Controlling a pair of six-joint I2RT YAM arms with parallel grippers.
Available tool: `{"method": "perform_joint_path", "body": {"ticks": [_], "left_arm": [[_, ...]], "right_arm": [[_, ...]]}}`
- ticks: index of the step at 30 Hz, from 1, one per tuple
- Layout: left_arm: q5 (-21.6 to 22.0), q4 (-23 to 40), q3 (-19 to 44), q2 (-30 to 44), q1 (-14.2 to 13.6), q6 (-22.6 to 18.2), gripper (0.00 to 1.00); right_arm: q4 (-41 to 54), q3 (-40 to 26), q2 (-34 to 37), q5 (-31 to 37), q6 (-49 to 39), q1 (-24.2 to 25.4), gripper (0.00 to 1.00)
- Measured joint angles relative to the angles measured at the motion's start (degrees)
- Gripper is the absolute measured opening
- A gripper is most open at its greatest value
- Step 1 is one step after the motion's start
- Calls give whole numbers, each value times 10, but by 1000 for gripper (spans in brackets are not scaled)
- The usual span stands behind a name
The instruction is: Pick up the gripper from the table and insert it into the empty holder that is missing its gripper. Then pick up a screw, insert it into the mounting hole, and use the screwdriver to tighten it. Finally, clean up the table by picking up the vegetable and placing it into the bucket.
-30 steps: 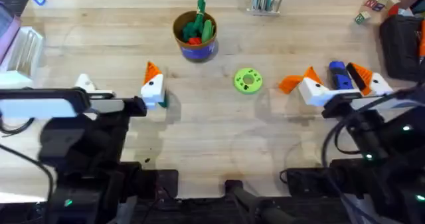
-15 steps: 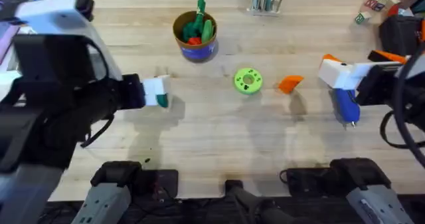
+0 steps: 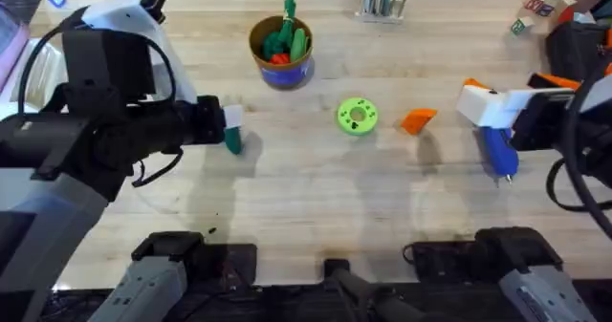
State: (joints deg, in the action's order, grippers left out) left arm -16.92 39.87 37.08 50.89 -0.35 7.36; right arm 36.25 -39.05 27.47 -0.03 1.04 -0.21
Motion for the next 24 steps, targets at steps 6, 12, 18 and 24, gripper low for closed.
{"method": "perform_joint_path", "body": {"ticks": [6, 12, 18, 24], "left_arm": [[7, -5, 0, -30, -10, -9, 734], [11, -66, 2, -108, -83, -9, 985], [11, -155, 2, -163, -184, -12, 988], [11, -183, 5, -169, -214, -12, 990]], "right_arm": [[0, 0, 0, 0, 0, 0, 992], [3, 0, 0, 0, 0, 0, 992], [3, 0, 0, 0, 0, 0, 992], [3, 0, 0, 0, 0, 0, 992]]}}
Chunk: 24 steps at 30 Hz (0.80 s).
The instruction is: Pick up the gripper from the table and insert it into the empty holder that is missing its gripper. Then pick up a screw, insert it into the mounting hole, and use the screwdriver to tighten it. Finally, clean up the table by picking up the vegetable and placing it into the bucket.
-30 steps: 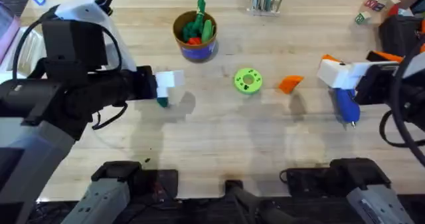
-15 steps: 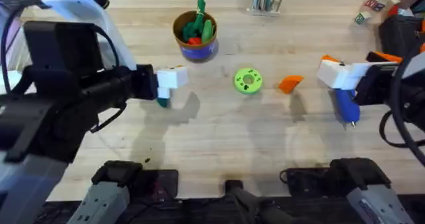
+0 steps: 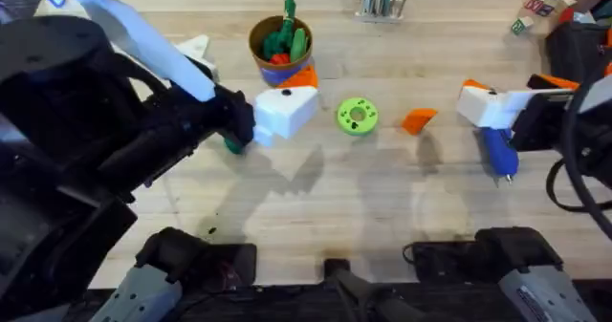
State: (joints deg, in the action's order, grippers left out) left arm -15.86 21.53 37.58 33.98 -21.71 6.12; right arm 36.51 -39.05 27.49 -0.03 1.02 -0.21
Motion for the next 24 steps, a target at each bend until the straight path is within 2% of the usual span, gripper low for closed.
{"method": "perform_joint_path", "body": {"ticks": [8, 13, 19, 24], "left_arm": [[-9, 3, 0, 0, 0, 25, 991], [-8, -34, 0, 0, 0, 27, 991], [-4, -84, -3, -16, -4, -14, 991], [-2, -99, -54, -114, -16, -60, 991]], "right_arm": [[0, 0, 0, 0, 0, 0, 992], [0, 0, 0, 0, 0, 0, 992], [0, 0, 0, 0, 0, 0, 992], [0, 0, 0, 0, 0, 0, 992]]}}
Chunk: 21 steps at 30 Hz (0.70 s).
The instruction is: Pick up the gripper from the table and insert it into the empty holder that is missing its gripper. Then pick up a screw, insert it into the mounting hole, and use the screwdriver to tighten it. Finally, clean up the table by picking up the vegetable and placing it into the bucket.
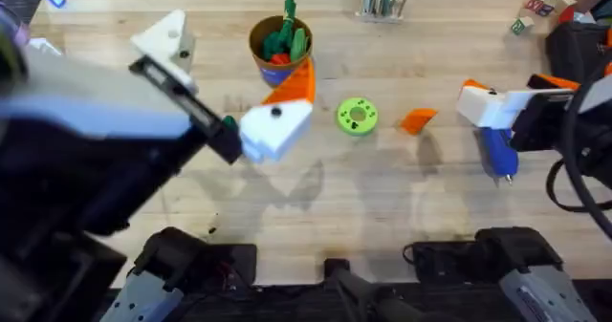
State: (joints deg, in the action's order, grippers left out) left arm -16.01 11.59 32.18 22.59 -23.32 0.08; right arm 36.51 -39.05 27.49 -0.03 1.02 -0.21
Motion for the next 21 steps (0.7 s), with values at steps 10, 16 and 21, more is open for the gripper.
{"method": "perform_joint_path", "body": {"ticks": [10, 16, 21], "left_arm": [[0, -235, -268, -191, -9, -42, 990], [2, -228, -318, -222, -12, -46, 992], [2, -139, -318, -224, -21, -46, 993]], "right_arm": [[0, 0, 0, 0, 0, 0, 992], [0, 0, 0, 0, 0, 0, 992], [0, 0, 0, 0, 0, 0, 992]]}}
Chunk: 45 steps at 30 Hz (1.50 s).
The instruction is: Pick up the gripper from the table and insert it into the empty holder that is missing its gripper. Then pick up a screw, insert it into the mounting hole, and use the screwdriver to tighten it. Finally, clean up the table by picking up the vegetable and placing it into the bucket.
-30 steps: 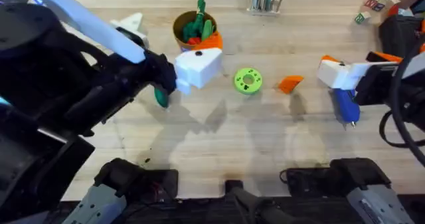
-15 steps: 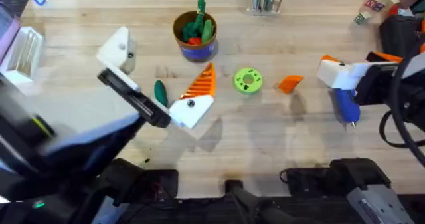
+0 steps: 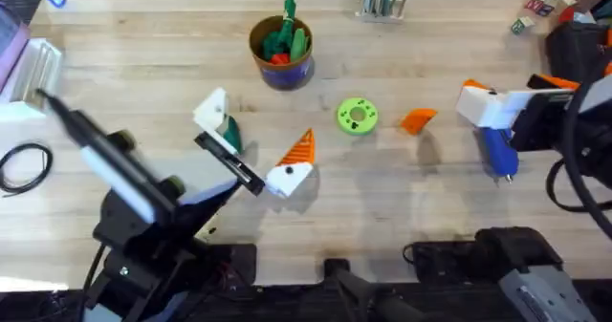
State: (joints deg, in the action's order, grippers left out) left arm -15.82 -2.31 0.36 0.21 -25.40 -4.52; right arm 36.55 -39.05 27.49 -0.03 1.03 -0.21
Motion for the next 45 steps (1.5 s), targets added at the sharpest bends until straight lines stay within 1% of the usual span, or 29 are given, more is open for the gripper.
{"method": "perform_joint_path", "body": {"ticks": [2, 3, 6, 9, 41, 42, 45], "left_arm": [[0, 52, 0, 0, -6, 0, 993], [1, 57, 0, 1, -9, 0, 993], [0, 58, 0, 1, -19, 0, 993], [0, 58, 0, 1, -22, 0, 993], [0, 58, 0, 1, -22, 0, 993], [0, 58, 0, 1, -22, 4, 993], [0, 58, 0, 1, -22, 42, 992]], "right_arm": [[1, 0, 0, 0, 0, 0, 992], [0, 0, 0, 0, 0, 0, 992], [1, 0, 0, 0, 0, 0, 992], [1, 0, 0, 0, 0, 0, 992], [1, 0, 0, 0, 0, 0, 992], [1, 0, 0, 0, 0, 0, 992], [1, 0, 0, 0, 0, 0, 990]]}}
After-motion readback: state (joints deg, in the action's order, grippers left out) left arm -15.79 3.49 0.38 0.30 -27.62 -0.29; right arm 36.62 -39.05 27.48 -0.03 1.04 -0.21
